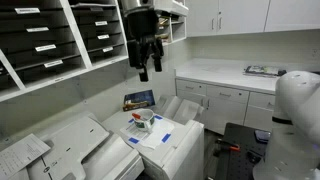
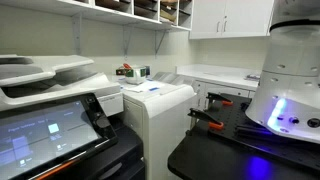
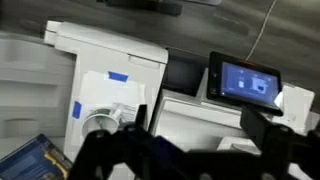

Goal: Remove the marker from the mug and put it on the copier

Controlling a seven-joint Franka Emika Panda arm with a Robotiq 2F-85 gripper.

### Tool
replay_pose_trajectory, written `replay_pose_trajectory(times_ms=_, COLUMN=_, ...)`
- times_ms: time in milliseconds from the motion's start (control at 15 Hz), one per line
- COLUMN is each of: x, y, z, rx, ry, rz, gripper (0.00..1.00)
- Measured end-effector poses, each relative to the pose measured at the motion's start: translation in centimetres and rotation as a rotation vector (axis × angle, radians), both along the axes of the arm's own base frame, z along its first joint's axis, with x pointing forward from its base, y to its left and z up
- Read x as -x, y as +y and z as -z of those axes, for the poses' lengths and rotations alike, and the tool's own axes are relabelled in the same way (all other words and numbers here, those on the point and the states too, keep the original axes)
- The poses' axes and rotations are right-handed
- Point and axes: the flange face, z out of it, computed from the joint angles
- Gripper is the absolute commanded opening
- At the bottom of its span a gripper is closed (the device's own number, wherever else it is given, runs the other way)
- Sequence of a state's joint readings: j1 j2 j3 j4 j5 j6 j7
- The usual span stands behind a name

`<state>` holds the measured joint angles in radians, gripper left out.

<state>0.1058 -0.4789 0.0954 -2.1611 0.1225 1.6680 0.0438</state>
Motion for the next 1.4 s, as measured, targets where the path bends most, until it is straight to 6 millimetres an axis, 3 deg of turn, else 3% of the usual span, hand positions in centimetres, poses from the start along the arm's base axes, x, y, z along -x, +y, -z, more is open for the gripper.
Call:
replay_pose_trajectory(times_ms=800, x=-0.6, y=-0.2, z=0.3, rx=-0.005, ry=-0.012, rz=-0.012, gripper=1.00)
replay_pose_trajectory(times_ms=1000, x=-4.1, y=-1.7, z=2.7, rx=-0.019, ry=-0.052, rz=-0.062, gripper=1.00)
replay_pose_trajectory(times_ms=1200, x=-8.8, y=-3.6, z=7.0, rx=-0.002, ry=-0.084, rz=-0.183, gripper=1.00)
replay_pose_trajectory(times_ms=1400, x=-13.2, y=-4.4, z=10.9, rx=0.079, ry=-0.146, rz=-0.302, gripper=1.00)
